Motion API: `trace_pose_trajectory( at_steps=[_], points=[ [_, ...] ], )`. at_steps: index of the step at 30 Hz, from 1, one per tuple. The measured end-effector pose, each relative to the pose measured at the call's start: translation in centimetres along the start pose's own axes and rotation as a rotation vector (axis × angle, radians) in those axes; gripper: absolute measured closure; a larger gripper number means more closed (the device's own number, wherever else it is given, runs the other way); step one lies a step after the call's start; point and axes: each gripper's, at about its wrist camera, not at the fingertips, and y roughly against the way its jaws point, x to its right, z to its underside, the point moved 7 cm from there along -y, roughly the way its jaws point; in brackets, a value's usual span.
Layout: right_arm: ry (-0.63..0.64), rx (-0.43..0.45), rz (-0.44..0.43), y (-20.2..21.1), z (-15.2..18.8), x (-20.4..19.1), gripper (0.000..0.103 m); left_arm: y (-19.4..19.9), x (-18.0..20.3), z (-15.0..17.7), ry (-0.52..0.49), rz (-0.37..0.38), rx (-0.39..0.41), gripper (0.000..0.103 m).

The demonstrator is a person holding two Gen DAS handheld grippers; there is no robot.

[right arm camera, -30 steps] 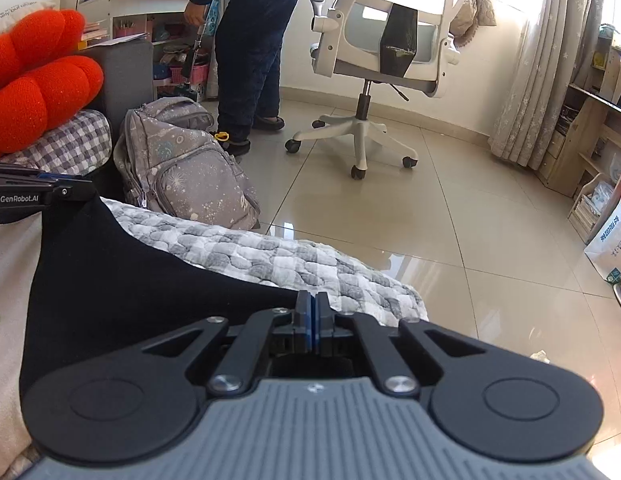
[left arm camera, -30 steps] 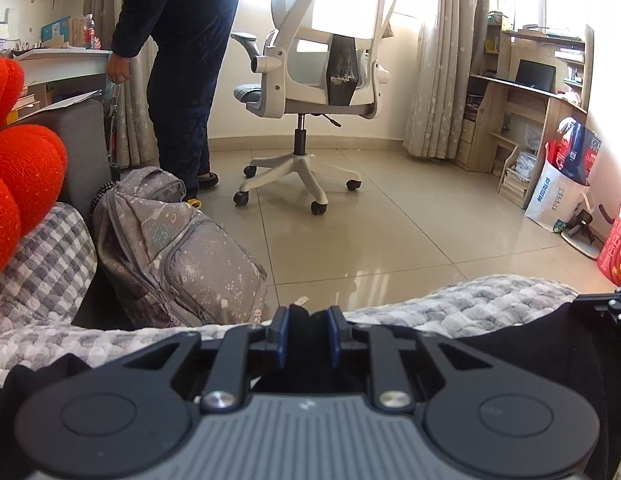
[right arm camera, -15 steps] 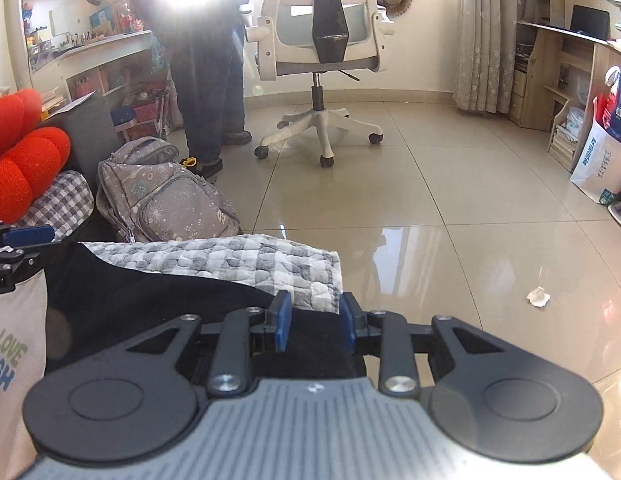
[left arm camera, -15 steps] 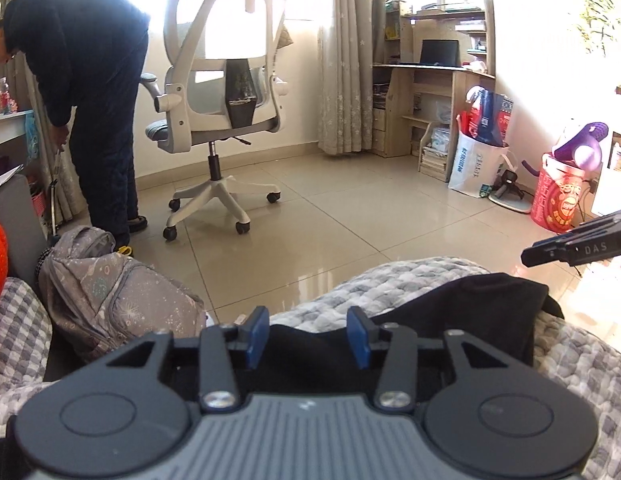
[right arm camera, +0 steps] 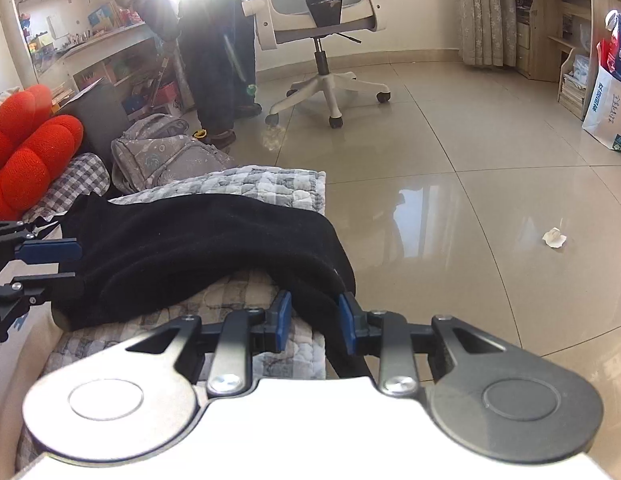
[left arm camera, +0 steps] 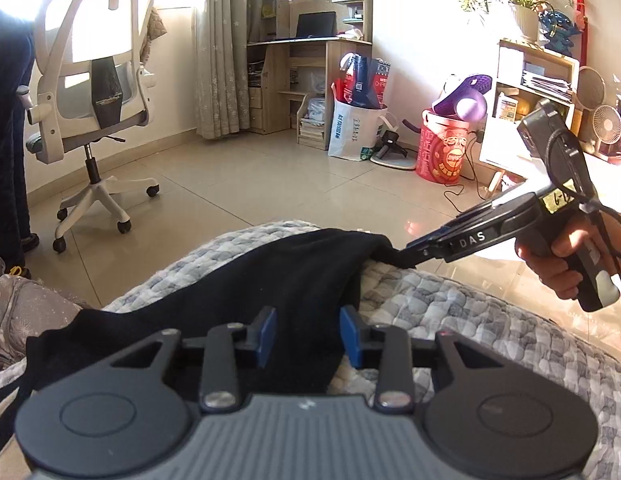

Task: Fold clothes

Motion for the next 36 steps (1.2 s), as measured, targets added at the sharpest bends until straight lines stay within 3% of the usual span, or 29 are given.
trace_pose_trajectory(
  at_steps=[2,11,14,17,18,19,23,30,34,36],
  points=[
    [-0.016,-0.002,-0.014,-0.3,0.2,0.3,0.072,-0.3,1.0,0.4,-0.028,0.039,-0.026,0.067],
    [-0.092,0.015,-0.112,0.4,0.4,1.3,0.072,-1.2,2.1,1.6,-0.089,0.025,-0.091,0.068],
    [-0.118,0.012,-0.134,0.1,0.5,1.6,0.072,-1.1,1.9,1.6,-0.076,0.012,-0.087,0.074],
    [-0.161,0.009,-0.152,-0.4,0.6,2.1,0.073,-1.1,1.6,1.4,-0.067,-0.012,-0.083,0.093],
    [-0.177,0.007,-0.154,-0.6,0.7,2.3,0.083,-1.0,1.4,1.2,-0.052,-0.013,-0.080,0.098],
    [-0.185,0.006,-0.152,-0.7,0.7,2.4,0.092,-1.0,1.2,1.1,-0.037,-0.012,-0.077,0.100],
    [-0.165,0.041,-0.126,-0.1,0.3,2.6,0.094,-0.4,0.6,0.2,0.005,-0.008,-0.045,0.102],
    [-0.141,0.134,-0.066,3.1,-1.9,4.3,0.095,1.2,0.7,-1.1,0.067,0.090,0.002,0.102],
    [-0.131,0.102,-0.056,3.2,-1.3,4.9,0.094,0.2,1.9,0.3,0.044,0.166,-0.080,0.102],
    [-0.126,0.064,-0.047,2.6,-0.6,4.8,0.088,-0.2,2.5,0.9,0.027,0.184,-0.106,0.100]
  ],
)
